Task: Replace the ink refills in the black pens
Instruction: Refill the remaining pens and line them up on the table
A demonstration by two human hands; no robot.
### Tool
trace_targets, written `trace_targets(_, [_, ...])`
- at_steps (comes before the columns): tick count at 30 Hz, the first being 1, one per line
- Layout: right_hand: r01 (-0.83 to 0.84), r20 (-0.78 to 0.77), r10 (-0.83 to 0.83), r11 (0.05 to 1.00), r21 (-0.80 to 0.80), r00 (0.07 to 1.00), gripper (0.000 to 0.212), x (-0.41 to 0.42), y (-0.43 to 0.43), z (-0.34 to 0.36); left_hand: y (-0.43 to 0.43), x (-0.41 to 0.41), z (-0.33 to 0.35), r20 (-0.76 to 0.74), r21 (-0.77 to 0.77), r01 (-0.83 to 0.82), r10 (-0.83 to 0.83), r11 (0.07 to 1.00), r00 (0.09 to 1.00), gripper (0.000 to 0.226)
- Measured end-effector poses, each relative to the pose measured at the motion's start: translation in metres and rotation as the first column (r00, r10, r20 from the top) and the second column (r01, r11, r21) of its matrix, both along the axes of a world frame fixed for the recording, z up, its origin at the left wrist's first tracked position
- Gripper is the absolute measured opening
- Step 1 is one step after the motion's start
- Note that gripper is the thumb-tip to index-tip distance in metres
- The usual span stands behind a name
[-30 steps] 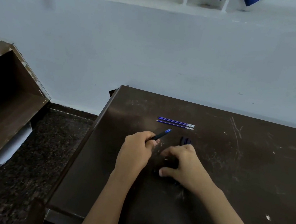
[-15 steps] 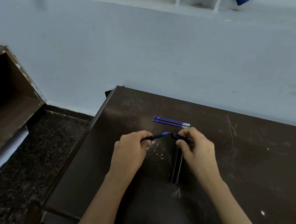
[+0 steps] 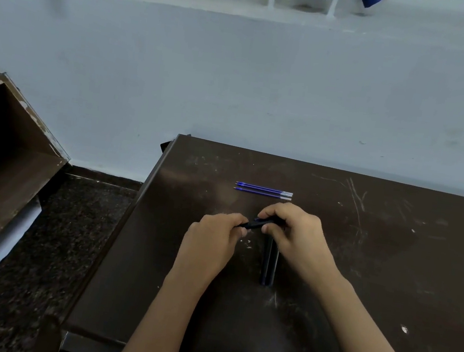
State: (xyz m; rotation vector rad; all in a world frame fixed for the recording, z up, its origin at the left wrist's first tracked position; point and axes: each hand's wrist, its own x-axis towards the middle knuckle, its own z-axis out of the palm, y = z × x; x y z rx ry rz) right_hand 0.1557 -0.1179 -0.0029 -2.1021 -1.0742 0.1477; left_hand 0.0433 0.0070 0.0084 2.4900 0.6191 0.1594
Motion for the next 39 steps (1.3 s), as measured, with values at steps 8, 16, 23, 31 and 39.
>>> trace_targets(8, [-0.05,-0.068,0.05,0.999,-0.001,0.996,0.013,-0.009,0.006,-0.006,0.005,-0.004,-0.003,0.048,0.127,0.028,-0.034,0.991,0.998,0.017])
trace_targets(16, [0.036,-0.117,-0.036,0.999,-0.006,0.993,0.014,-0.01,0.003,-0.006,-0.003,0.005,0.003,0.022,0.218,0.074,-0.081,0.973,0.996,0.021])
trace_targets(23, [0.254,-0.187,-0.249,0.967,0.004,0.95,0.029,-0.003,0.002,-0.016,-0.018,0.01,-0.022,0.025,-0.05,-0.118,0.12,0.992,0.993,0.026])
trace_targets(31, [0.409,-0.149,-0.419,0.908,-0.095,0.896,0.045,-0.011,-0.026,-0.039,-0.04,0.013,-0.039,-0.044,0.124,-0.266,0.273,0.956,0.961,0.028])
trace_targets(39, [0.291,-0.104,-0.313,0.939,-0.183,0.944,0.052,-0.028,-0.019,-0.051,-0.053,0.028,-0.054,0.014,0.194,-0.238,0.24,0.952,0.971,0.024])
